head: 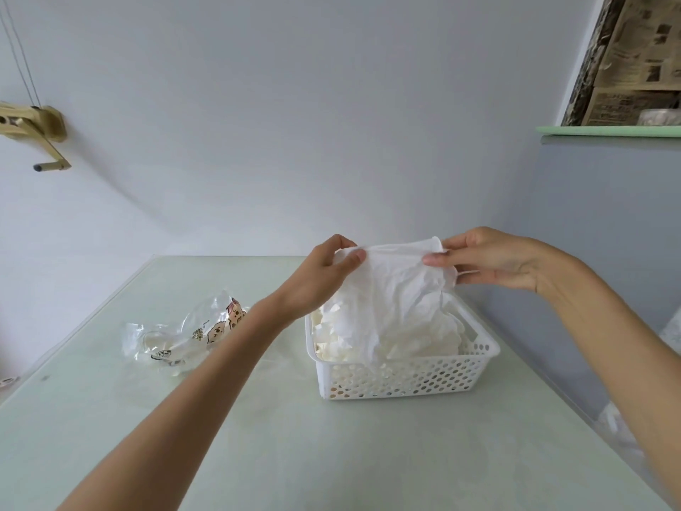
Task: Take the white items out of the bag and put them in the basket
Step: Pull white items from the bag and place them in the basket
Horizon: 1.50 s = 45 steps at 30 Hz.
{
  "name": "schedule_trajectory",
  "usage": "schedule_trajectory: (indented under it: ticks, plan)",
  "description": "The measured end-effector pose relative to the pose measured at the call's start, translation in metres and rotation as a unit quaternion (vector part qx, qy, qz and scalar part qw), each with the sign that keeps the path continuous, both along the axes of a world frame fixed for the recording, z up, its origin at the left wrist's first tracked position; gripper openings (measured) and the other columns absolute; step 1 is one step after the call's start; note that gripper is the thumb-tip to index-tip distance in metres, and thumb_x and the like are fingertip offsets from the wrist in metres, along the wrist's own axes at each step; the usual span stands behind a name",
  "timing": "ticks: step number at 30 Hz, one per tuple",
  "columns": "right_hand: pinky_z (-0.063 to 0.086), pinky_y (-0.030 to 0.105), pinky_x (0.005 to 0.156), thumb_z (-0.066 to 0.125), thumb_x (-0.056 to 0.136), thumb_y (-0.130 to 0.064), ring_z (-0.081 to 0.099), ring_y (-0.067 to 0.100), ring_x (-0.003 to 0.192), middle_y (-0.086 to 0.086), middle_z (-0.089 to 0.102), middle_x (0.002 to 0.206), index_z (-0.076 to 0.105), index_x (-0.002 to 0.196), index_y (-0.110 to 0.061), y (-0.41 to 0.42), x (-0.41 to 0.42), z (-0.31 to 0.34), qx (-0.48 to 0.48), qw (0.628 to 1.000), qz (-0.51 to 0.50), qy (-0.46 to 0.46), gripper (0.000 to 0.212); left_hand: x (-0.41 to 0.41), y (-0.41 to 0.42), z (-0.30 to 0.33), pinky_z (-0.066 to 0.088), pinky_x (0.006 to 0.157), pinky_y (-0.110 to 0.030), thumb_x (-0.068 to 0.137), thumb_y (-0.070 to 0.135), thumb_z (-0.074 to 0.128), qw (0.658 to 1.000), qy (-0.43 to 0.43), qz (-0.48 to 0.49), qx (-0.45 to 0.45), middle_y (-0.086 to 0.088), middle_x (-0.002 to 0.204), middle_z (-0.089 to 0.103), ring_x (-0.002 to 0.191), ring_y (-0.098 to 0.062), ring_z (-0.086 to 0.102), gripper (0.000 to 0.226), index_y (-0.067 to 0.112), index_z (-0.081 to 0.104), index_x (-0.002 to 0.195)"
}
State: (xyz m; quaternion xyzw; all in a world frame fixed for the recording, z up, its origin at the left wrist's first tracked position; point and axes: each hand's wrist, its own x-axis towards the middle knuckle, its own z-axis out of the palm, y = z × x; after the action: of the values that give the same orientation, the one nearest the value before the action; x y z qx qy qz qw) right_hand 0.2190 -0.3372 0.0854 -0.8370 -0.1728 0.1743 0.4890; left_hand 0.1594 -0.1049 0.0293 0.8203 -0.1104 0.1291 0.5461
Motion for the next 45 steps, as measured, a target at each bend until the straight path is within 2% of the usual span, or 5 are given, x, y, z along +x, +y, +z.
schedule_trajectory:
  ticks: [8,17,29,38,45]
  plan:
    - [0.051,0.032,0.094,0.068,0.085,-0.029,0.064,0.019,0.106,0.009,0.069,0.112,0.066,0.11,-0.01,0.043,-0.001,-0.013,0.168,0.986,-0.019,0.01,0.032,0.006,-0.008,-0.012,0.042,0.059,-0.021,0.099,0.027,0.05,0.976,-0.117,0.13,-0.13,0.001,0.079,0.057,0.068,-0.012,0.05,0.017,0.011,0.055,0.099]
    - [0.054,0.029,0.079,0.058,0.093,-0.024,0.06,0.014,0.087,0.001,0.06,0.092,0.06,0.095,-0.015,0.059,0.003,-0.036,0.293,0.941,-0.148,-0.083,0.009,0.003,0.019,0.019,0.042,0.05,-0.027,0.09,0.042,0.06,0.949,-0.192,0.226,0.112,0.008,0.052,0.059,0.045,-0.009,0.05,0.009,0.034,0.059,0.087]
    - [0.047,0.04,0.085,0.051,0.094,-0.012,0.056,0.032,0.103,0.012,0.057,0.113,0.041,0.121,-0.015,-0.001,0.061,-0.125,-0.103,0.946,-0.233,-0.202,0.029,0.118,-0.009,-0.049,0.037,0.068,-0.029,0.084,0.061,0.059,0.906,0.029,0.154,0.392,0.008,0.084,0.064,0.088,-0.019,0.06,0.039,0.026,0.062,0.1]
    - [0.04,0.023,0.089,0.064,0.084,-0.003,0.052,0.014,0.1,-0.002,0.057,0.114,0.054,0.114,-0.014,-0.02,0.048,-0.122,0.023,0.894,-0.274,-0.354,0.033,0.078,-0.002,-0.047,0.041,0.088,-0.03,0.1,0.029,0.044,0.902,-0.164,0.227,0.329,0.009,0.121,0.062,0.114,-0.014,0.055,0.024,0.027,0.06,0.119]
    - [-0.001,0.036,0.119,0.026,0.103,-0.041,-0.006,0.014,0.148,-0.003,-0.001,0.161,0.011,0.153,-0.024,0.023,0.056,-0.148,-0.345,0.908,0.036,-0.234,0.055,0.077,-0.022,-0.073,-0.008,0.12,-0.035,0.08,0.082,0.028,0.812,0.118,-0.032,0.571,0.006,0.159,-0.019,0.146,-0.01,-0.017,0.105,0.02,-0.015,0.152]
